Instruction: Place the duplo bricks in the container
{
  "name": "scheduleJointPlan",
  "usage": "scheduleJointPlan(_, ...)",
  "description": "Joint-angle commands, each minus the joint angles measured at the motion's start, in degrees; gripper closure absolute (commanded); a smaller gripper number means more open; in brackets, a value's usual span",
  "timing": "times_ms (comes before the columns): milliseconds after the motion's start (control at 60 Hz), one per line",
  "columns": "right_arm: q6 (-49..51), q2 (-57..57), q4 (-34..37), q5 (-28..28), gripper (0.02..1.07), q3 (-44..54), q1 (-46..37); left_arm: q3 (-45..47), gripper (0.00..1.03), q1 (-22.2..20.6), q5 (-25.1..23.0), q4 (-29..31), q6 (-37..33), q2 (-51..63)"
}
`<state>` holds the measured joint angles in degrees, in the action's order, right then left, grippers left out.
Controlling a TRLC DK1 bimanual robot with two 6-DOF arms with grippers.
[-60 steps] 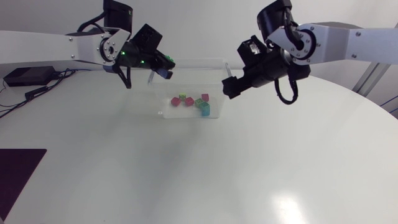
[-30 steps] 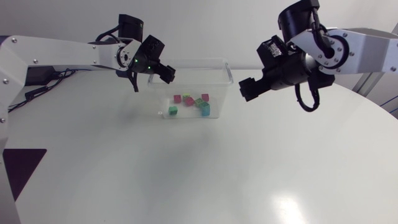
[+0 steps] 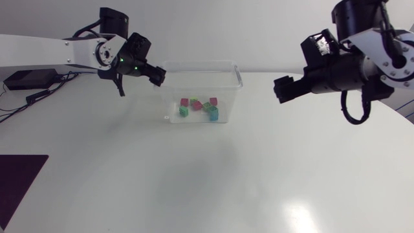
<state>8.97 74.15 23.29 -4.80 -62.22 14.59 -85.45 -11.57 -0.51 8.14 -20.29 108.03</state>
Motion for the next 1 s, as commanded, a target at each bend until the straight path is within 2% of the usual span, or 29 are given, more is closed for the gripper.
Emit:
scheduleJointPlan(0, -0.4, -2.5, -0.9, -0.7, 0.07, 2.4, -1.3, 3.4, 0.04, 0.9, 0.5, -1.1, 1.4, -4.5)
scheduleJointPlan(83, -0.3, -4.7, -0.9, -1.1, 0.07, 3.7, -2.2, 7.5, 0.04, 1.2, 1.0, -3.7, 1.3, -8.8)
scheduleJointPlan(233, -0.4, -8.2, -0.9, -5.1, 0.07, 6.1, -3.4, 12.4, 0.04, 1.3, 6.3, -8.2, 1.1, -13.9)
scheduleJointPlan(300, -1.0, -10.1, -1.1, -7.4, 0.07, 7.3, -3.5, 13.9, 0.04, 1.8, 7.2, -8.1, 1.1, -15.9)
scheduleJointPlan(650, -2.2, -20.6, -0.8, -11.2, 0.07, 12.7, -5.3, 23.3, 0.04, 4.2, 7.2, -6.9, -0.6, -28.8)
scheduleJointPlan(850, -2.3, -27.0, 0.4, -13.7, 0.07, 15.4, -6.1, 30.0, 0.04, 4.4, 7.3, -5.8, 3.5, -40.1)
scheduleJointPlan(983, -2.5, -31.7, 0.4, -14.5, 0.07, 17.1, -6.9, 35.3, 0.04, 4.5, 9.6, -5.7, 3.6, -47.6)
